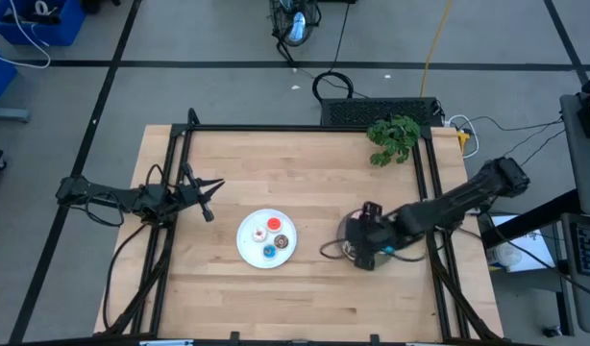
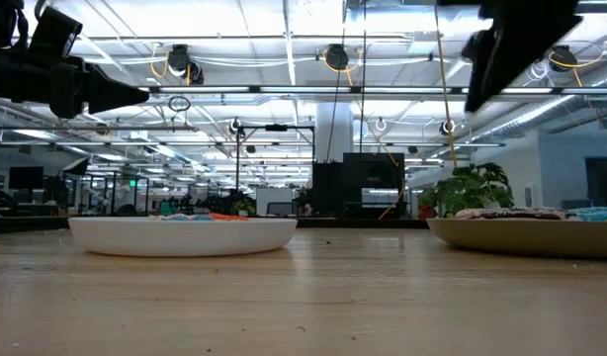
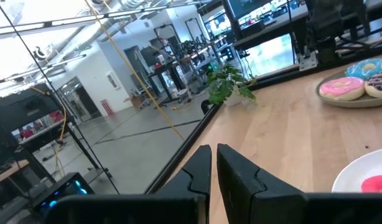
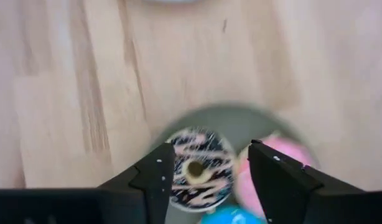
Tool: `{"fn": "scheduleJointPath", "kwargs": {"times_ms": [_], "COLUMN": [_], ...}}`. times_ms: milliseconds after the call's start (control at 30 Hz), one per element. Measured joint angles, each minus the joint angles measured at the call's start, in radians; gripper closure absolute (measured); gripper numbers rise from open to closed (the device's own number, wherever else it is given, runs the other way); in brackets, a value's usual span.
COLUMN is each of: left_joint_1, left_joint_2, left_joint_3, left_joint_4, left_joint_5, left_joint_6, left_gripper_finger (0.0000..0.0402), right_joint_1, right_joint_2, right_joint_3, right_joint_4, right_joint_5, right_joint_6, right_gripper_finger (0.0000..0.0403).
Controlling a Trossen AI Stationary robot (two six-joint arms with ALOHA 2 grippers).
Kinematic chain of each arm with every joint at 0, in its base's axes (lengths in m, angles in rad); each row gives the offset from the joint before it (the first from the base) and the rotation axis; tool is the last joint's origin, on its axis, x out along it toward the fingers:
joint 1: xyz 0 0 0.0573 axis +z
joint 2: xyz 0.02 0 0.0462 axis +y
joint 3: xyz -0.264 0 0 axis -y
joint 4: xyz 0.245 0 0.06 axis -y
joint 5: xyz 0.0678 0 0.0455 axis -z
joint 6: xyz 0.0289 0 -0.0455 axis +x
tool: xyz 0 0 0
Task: Pick & Place donuts
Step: Return to Home Position
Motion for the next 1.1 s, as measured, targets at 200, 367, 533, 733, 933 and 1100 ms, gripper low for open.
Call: {"fn": "scheduleJointPath", "kwargs": {"times_ms": [200, 367, 533, 733, 933, 1100], "left_joint_1": [0.000, 0.000, 0.000, 0.000, -0.001, 0.000], "left_joint_2": [0.000, 0.000, 0.000, 0.000, 0.000, -0.001], "left_joint_3": [0.000, 0.000, 0.000, 0.000, 0.006, 0.006], "left_joint_4": [0.020, 0.066, 0.067, 0.053, 0.042, -0.050], "left_joint_5": [-0.004, -0.004, -0.004, 0.013, 0.043, -0.067], "left_joint_6": [-0.024, -0.065, -0.066, -0.054, -0.103, -0.185], "left_gripper_finger": [0.0369, 0.0369, 0.0369, 0.0369, 0.0372, 0.0397], "right_joint_1": [0.101, 0.137, 0.036, -0.098, -0.141, -0.141], "right_joint_2": [-0.249, -0.508, -0.762, -0.952, -1.163, -1.290], "right_joint_3": [-0.022, -0.161, -0.442, -0.657, -0.743, -0.755], "right_joint_4": [0.049, 0.231, 0.496, 0.647, 0.727, 0.667], "right_joint_5": [0.239, 0.364, 0.387, 0.119, 0.048, 0.047], "right_joint_6": [-0.110, -0.343, -0.451, -0.520, -0.628, -0.606], "right_gripper_finger": [0.0296, 0.0392, 0.0399, 0.0402, 0.0402, 0.0403]}}
